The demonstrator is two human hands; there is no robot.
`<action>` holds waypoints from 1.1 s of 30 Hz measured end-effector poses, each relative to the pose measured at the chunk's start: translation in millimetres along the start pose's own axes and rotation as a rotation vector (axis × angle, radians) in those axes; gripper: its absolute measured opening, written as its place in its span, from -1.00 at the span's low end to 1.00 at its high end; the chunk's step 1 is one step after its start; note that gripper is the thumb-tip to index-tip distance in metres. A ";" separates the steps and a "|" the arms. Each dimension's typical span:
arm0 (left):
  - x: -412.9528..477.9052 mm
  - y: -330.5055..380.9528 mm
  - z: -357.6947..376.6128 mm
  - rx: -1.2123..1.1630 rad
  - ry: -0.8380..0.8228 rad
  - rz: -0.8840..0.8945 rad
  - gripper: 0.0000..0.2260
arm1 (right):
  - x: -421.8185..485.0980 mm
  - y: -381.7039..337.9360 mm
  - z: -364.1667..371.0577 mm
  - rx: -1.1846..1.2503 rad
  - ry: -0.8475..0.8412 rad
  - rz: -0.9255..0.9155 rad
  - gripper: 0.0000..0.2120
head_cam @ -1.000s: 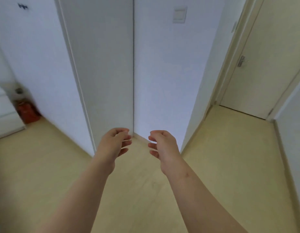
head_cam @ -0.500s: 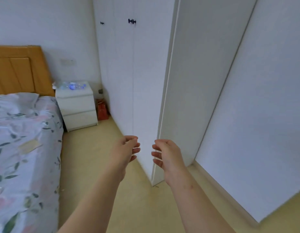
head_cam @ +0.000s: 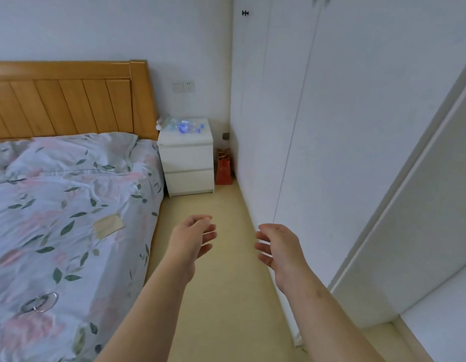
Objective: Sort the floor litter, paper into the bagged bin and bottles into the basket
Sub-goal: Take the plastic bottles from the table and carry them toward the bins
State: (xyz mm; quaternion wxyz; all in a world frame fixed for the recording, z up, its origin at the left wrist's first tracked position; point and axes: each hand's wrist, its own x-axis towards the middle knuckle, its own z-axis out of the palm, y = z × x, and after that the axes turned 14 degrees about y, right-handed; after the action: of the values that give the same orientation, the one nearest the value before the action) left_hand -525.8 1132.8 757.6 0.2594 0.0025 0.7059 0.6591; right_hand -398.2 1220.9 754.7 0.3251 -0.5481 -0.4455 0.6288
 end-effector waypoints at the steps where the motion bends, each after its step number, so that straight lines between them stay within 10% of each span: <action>1: 21.4 7.3 17.4 -0.008 0.015 -0.009 -0.88 | 25.8 -8.5 10.9 -0.014 -0.014 0.001 -0.92; 33: 685.7 183.1 149.4 0.117 0.166 -0.181 -0.91 | 519.5 -131.7 532.3 -0.257 -0.138 0.243 -0.93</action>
State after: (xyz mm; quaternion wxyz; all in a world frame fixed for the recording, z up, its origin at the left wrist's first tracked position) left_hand -1126.0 1532.6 679.8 0.2579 -0.1005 0.7596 0.5885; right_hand -1027.4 1630.0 669.1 0.1426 -0.5905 -0.4739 0.6375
